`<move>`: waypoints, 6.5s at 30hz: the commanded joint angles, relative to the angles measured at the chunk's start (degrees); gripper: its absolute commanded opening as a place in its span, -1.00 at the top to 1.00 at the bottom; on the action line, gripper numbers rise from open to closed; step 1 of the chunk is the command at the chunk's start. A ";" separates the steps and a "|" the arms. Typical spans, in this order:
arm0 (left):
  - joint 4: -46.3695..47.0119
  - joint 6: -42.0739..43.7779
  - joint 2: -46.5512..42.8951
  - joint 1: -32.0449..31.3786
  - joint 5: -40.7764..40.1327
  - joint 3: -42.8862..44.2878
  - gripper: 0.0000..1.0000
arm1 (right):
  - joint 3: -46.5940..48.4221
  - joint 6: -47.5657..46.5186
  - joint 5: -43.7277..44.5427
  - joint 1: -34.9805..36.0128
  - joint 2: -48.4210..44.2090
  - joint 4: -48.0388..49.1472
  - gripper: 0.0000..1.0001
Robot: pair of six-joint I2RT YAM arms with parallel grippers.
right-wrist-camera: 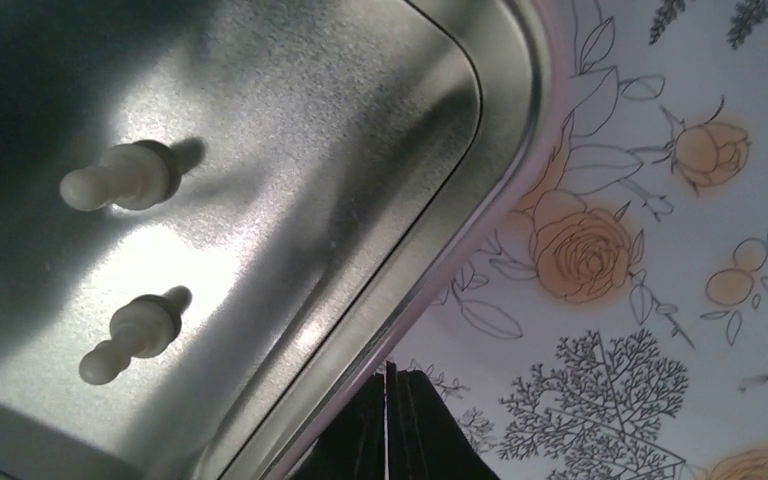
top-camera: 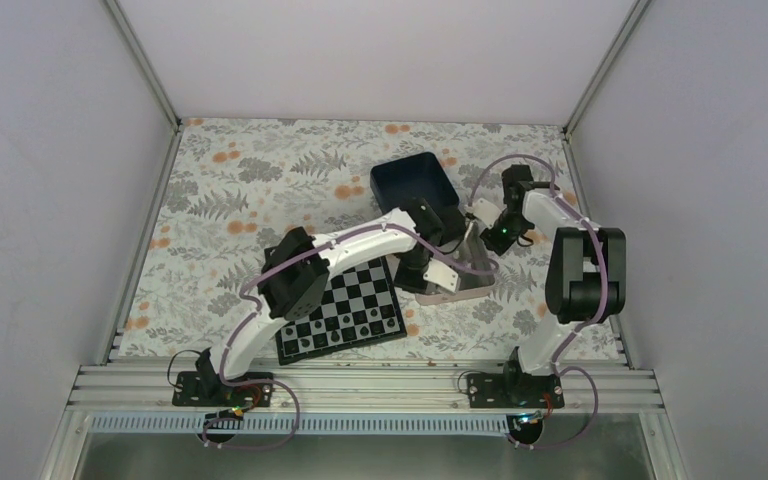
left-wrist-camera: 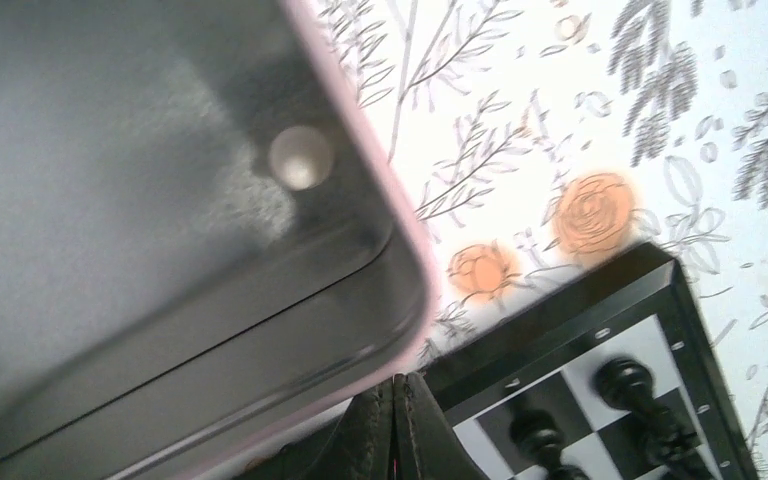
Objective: Set up the chess pieces on the board
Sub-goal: Adjust the storage box at the center of the board, then pick up the chess piece from the storage box, then place the chess piece on the chessboard, then pick up the chess piece from the storage box.
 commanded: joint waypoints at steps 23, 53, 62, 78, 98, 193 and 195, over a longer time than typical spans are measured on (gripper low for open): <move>9.10 -4.33 -31.99 20.21 -15.07 -6.02 -1.00 | 5.94 -1.03 -0.49 8.31 -8.52 -12.72 -0.26; 38.13 -12.66 -46.86 57.22 -0.27 -29.83 -1.00 | 4.05 5.44 1.68 15.39 6.46 -2.46 0.44; 37.65 -12.55 -46.93 57.27 0.40 -29.73 -1.00 | 3.32 6.05 2.80 15.62 5.53 -2.75 0.77; 37.18 -12.27 -47.73 57.30 0.36 -29.45 -1.00 | 20.76 7.88 8.29 28.80 3.94 -11.82 0.91; 36.83 -11.59 -49.44 57.40 1.51 -29.33 -1.00 | 55.26 5.47 7.77 53.24 29.54 -16.12 0.91; 37.85 -9.21 -53.01 58.66 4.71 -33.53 -1.00 | -1.62 3.87 9.00 13.46 -4.73 -4.58 -0.09; 37.73 -9.22 -52.94 58.63 4.98 -33.42 -1.00 | -2.43 3.82 8.88 12.97 -4.73 -3.74 -0.09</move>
